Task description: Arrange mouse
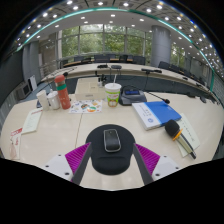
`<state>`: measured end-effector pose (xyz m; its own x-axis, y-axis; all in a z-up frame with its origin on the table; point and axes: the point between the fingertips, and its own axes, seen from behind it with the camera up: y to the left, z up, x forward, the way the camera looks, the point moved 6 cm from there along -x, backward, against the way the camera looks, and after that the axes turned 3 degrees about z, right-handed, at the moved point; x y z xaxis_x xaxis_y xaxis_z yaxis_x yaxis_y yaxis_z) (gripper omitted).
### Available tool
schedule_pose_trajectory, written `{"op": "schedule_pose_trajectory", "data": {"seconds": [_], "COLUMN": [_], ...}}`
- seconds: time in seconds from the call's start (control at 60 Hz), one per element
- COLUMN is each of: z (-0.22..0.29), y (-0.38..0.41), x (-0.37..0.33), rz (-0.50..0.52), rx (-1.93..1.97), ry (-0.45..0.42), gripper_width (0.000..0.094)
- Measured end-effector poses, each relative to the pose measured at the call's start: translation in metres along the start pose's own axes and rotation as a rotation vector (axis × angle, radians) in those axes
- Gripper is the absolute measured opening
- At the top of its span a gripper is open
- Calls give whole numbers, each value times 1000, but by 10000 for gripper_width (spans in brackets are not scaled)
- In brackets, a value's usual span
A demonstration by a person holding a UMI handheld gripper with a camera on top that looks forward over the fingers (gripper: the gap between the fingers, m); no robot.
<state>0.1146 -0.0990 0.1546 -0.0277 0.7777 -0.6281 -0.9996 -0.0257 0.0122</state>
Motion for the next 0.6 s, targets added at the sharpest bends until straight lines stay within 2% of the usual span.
{"op": "schedule_pose_trajectory", "data": {"seconds": [0.317,0.6], "z": [-19,-39], "y": [30,53], "x": [-164,-218], "rz": [-80,-80], "rx": [-10,-18], "ry": [-66,-80], "gripper_width": [855,854]}}
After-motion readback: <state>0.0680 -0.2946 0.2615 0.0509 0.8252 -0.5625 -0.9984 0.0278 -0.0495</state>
